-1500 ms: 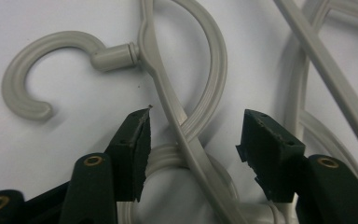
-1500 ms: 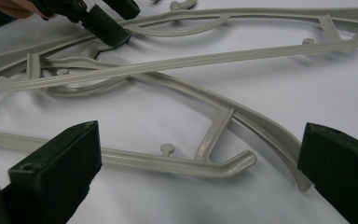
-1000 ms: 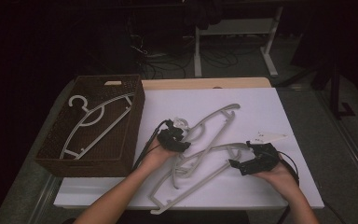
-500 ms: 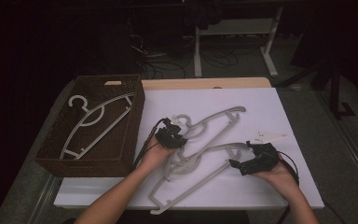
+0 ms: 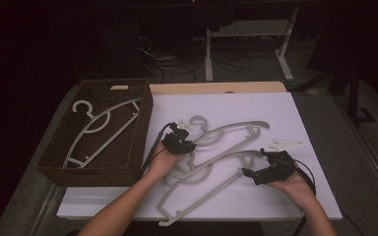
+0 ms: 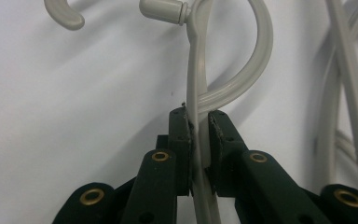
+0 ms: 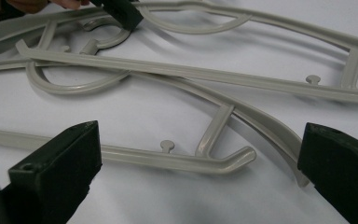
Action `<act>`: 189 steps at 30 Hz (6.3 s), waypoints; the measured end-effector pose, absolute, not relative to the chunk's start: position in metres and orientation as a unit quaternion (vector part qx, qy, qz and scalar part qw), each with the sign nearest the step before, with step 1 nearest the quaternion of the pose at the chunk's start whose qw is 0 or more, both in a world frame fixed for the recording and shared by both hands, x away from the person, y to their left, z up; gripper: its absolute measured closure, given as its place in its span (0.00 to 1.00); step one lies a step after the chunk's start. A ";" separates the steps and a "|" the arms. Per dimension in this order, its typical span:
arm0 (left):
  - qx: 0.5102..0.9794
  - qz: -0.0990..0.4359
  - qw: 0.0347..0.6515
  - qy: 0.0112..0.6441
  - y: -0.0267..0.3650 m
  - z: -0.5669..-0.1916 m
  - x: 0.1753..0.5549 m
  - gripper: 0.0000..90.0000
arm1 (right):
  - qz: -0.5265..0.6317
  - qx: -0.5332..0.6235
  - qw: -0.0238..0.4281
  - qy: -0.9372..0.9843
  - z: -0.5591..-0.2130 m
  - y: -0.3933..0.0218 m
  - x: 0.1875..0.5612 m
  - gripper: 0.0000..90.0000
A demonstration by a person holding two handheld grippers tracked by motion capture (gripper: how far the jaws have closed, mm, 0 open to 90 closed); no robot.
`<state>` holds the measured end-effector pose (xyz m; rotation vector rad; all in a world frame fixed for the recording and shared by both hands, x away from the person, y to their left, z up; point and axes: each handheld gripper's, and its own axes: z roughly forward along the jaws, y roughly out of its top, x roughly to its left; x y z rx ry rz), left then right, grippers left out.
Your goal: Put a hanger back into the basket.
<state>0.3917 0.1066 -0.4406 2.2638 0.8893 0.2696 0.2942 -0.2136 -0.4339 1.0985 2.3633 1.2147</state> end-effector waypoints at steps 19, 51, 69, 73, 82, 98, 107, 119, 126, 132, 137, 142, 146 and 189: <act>0.845 0.136 0.397 0.331 0.129 -0.345 0.378 0.91 | 0.420 0.379 0.131 0.814 -0.434 -0.214 0.294 0.00; 0.801 0.242 0.372 0.402 0.334 -0.263 0.375 0.91 | 0.422 0.383 0.132 0.811 -0.434 -0.215 0.295 0.00; 0.783 0.290 0.304 0.460 0.424 -0.290 0.378 0.91 | 0.420 0.387 0.133 0.810 -0.435 -0.216 0.296 0.00; 0.782 0.294 0.284 0.470 0.436 -0.297 0.378 0.91 | 0.419 0.387 0.132 0.811 -0.435 -0.215 0.296 0.00; 0.796 0.281 0.250 0.475 0.438 -0.317 0.387 0.91 | 0.417 0.387 0.133 0.812 -0.435 -0.214 0.296 0.00; 0.797 0.249 0.248 0.491 0.428 -0.345 0.400 0.72 | 0.419 0.389 0.132 0.810 -0.435 -0.215 0.296 0.00; 0.783 0.221 0.329 0.479 0.421 -0.328 0.393 0.47 | 0.421 0.388 0.131 0.809 -0.435 -0.216 0.295 0.00; 0.793 0.181 0.410 0.412 0.364 -0.310 0.382 0.27 | 0.420 0.390 0.130 0.809 -0.436 -0.217 0.296 0.00; 0.797 0.152 0.452 0.372 0.316 -0.300 0.375 0.23 | 0.421 0.391 0.130 0.808 -0.435 -0.218 0.295 0.00; 0.803 0.132 0.466 0.346 0.282 -0.300 0.371 0.20 | 0.420 0.388 0.130 0.810 -0.436 -0.217 0.294 0.00; 0.804 0.112 0.484 0.325 0.252 -0.304 0.367 0.17 | 0.420 0.386 0.131 0.811 -0.435 -0.217 0.295 0.00; 0.808 0.105 0.490 0.311 0.227 -0.310 0.360 0.13 | 0.423 0.387 0.131 0.809 -0.435 -0.217 0.295 0.00; 0.811 0.100 0.492 0.300 0.202 -0.319 0.353 0.07 | 0.426 0.387 0.129 0.808 -0.434 -0.217 0.294 0.00; 0.848 0.025 0.453 0.275 0.151 -0.415 0.338 0.00 | 0.374 0.378 0.116 0.839 -0.443 -0.205 0.300 0.99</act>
